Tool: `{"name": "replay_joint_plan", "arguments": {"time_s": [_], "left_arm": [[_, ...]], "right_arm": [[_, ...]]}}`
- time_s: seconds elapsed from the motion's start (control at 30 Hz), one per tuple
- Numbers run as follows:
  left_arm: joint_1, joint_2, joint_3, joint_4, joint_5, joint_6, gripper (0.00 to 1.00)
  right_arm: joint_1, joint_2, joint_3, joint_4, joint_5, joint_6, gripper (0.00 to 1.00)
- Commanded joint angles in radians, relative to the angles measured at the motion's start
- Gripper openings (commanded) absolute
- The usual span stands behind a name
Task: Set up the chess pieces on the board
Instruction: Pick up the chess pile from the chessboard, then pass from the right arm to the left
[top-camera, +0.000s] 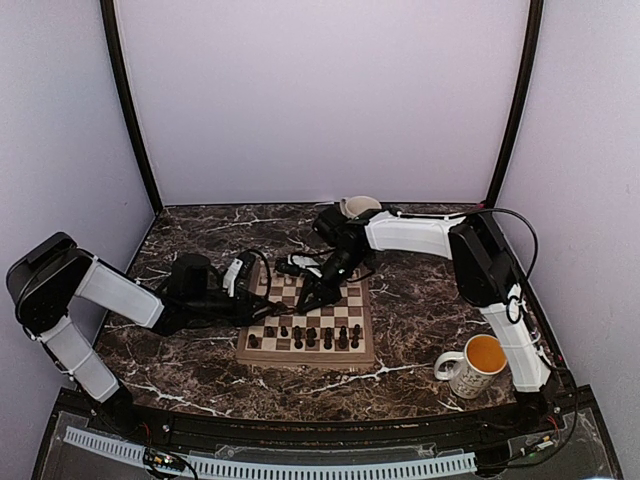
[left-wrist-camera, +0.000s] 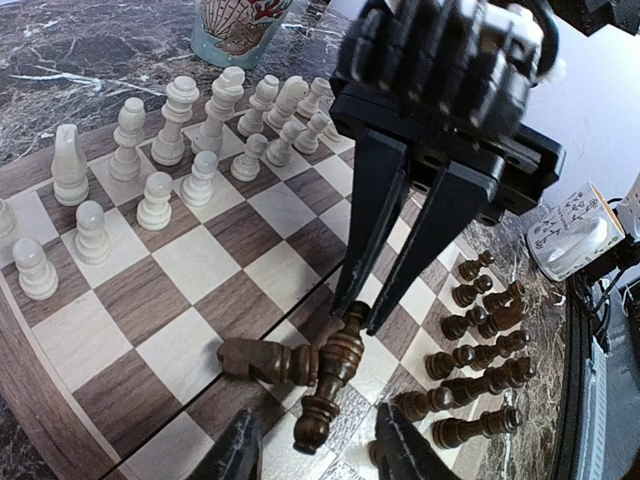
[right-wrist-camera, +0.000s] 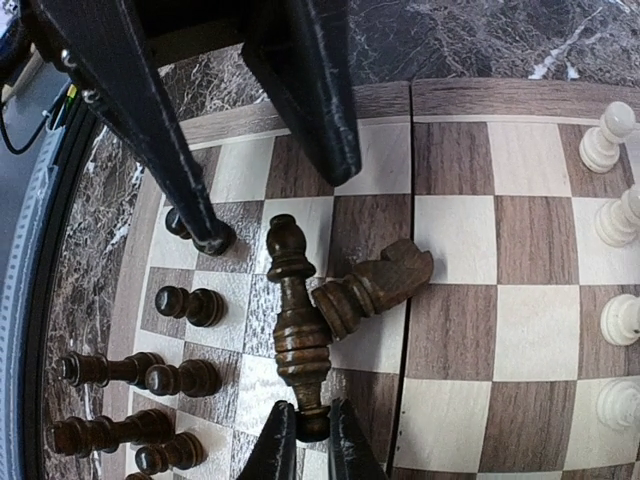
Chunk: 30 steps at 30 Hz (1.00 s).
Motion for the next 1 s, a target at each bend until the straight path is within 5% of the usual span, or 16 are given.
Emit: {"name": "replay_joint_plan", "arguments": {"time_s": [0.0, 0.57, 0.97], "left_arm": [[-0.008, 0.006, -0.020, 0.064, 0.055, -0.004, 0.41], [-0.017, 0.103, 0.035, 0.120, 0.104, -0.025, 0.30], [-0.017, 0.102, 0.044, 0.162, 0.125, -0.062, 0.32]], "right_arm": [[-0.026, 0.003, 0.011, 0.010, -0.088, 0.060, 0.09], [-0.042, 0.008, 0.010, 0.033, -0.144, 0.107, 0.09], [-0.042, 0.015, 0.008, 0.034, -0.143, 0.113, 0.10]]}}
